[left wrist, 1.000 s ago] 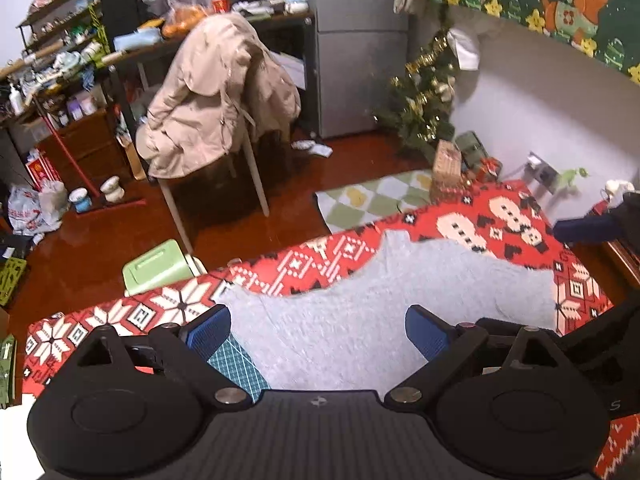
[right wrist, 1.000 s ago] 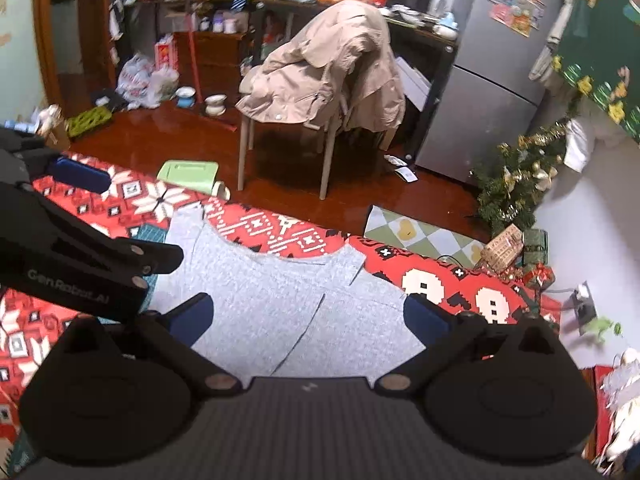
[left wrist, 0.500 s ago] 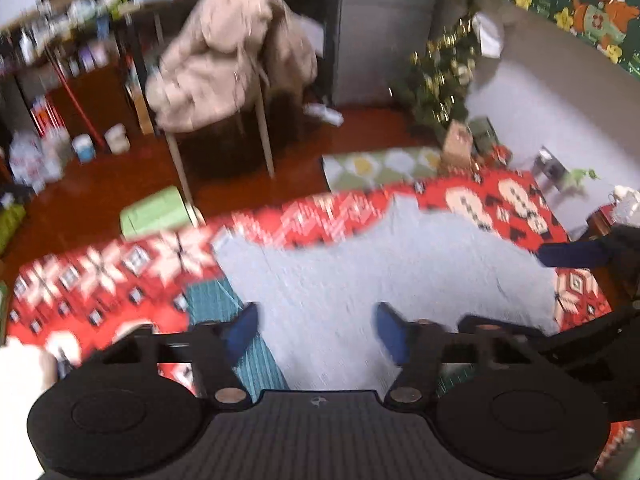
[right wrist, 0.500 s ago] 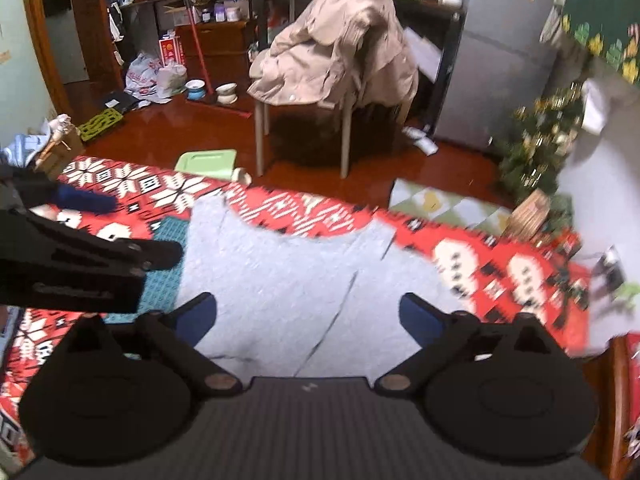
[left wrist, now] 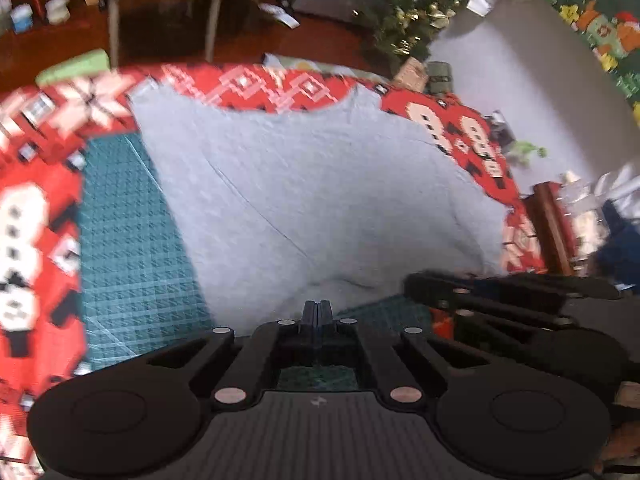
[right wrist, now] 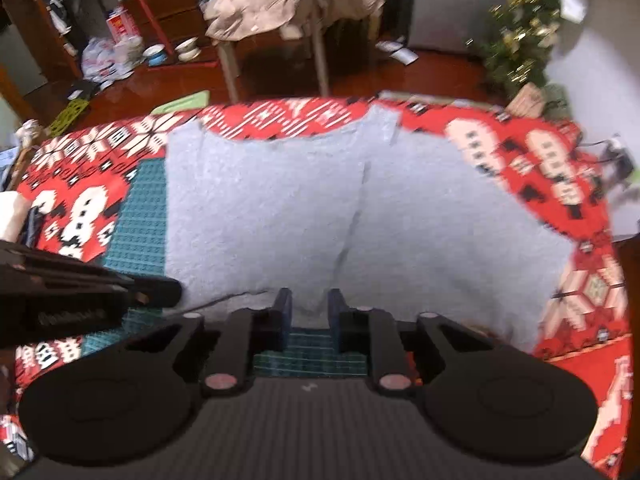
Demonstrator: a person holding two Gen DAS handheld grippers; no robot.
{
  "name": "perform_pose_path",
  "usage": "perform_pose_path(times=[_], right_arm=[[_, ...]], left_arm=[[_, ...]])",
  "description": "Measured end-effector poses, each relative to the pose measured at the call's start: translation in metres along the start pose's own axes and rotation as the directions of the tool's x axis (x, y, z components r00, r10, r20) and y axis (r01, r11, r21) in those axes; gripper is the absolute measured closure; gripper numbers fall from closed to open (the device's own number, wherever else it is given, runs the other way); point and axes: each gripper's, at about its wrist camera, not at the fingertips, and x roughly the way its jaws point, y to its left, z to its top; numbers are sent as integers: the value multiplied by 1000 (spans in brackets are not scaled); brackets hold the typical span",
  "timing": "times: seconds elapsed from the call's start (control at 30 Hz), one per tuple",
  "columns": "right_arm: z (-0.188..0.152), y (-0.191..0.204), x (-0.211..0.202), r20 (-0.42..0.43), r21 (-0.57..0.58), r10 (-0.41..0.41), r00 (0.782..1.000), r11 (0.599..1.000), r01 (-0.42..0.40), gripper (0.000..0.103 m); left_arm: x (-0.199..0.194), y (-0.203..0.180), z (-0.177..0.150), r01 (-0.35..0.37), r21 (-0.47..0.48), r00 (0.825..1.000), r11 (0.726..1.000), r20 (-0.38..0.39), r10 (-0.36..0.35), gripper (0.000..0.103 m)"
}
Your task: Fold clothes
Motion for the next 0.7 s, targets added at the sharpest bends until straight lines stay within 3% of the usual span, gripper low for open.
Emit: perform_pose_path(times=[0.33, 0.53, 0.7], right_arm=[[-8, 15, 57, -47, -75, 62, 997, 995, -65, 103], [-22, 14, 57, -46, -117, 67, 997, 991, -72, 103], [-14, 10, 43, -33, -111, 115, 993, 987, -118, 103]], left_arm=[[42, 21, 1, 56, -21, 998, 998, -42, -57, 103], [47, 24, -5, 62, -8, 996, 998, -65, -62, 103], [37, 23, 3, 102, -19, 995, 995, -23, -102, 103]])
